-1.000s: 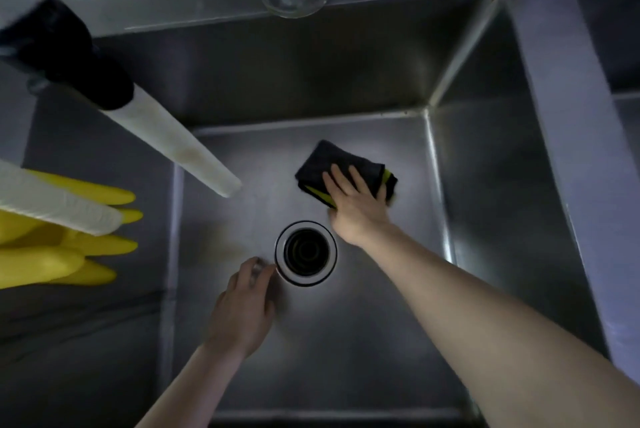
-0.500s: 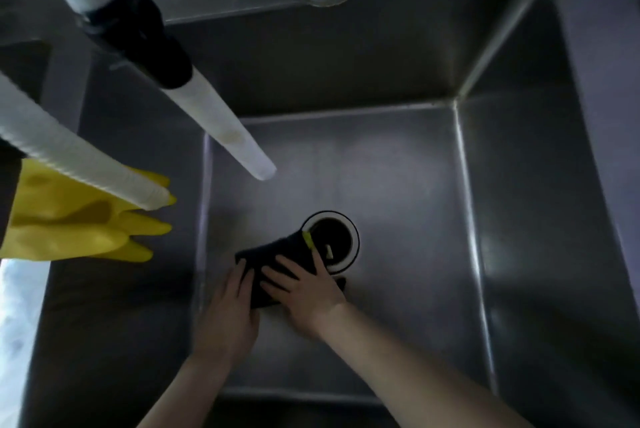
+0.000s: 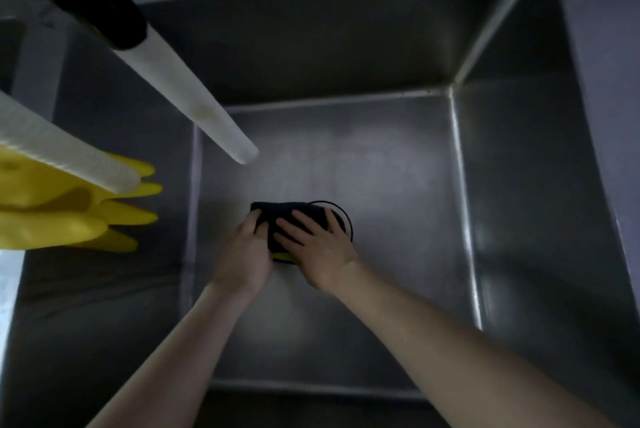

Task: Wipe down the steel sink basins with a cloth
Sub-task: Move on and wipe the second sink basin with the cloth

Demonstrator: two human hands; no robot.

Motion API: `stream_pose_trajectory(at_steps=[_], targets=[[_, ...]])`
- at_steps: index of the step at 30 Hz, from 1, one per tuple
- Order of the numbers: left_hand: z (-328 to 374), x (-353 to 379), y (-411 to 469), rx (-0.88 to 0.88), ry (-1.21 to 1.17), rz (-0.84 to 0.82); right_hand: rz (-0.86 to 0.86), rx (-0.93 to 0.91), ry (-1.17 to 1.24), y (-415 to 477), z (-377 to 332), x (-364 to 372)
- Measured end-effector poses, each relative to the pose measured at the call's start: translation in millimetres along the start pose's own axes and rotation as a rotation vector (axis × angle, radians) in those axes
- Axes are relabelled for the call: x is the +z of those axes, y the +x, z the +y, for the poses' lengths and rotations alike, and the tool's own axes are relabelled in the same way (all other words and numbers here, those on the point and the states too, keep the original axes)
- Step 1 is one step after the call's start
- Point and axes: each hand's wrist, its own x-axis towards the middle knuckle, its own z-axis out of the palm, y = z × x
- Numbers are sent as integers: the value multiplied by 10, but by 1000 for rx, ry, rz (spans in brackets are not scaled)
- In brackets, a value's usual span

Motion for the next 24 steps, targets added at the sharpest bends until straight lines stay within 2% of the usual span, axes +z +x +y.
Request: stream_pose_trajectory(at_steps=[2,6,9,13,15,18,20,22,24], targets=[[18,43,-131,-25,8,-28,-21,5,80,-111,-127,117],[26,216,-667,-35,49,-97,-105,-86,-44,-436,-219,262],[83,332,-1003,-11,67,-219,-163,-145,-74,-758,-235,331],[176,354,-1085,115,86,-401,-301,-154,-88,-1202,-279,488],[195,268,-977,186,108,-439,-343,-140,-53,-1313,-304,502],[222,161,-784,207,130,-316,-176,-31,186,-1257,-298,347],[256,149,-723,153,70,-256,-22,78,175,-1148,-237,231],[283,171,-718,123,28,-286,4,176,98,-1068,-164,154],[285,233,-754,159,27,-313,-52,219,59,-1046,-128,122]])
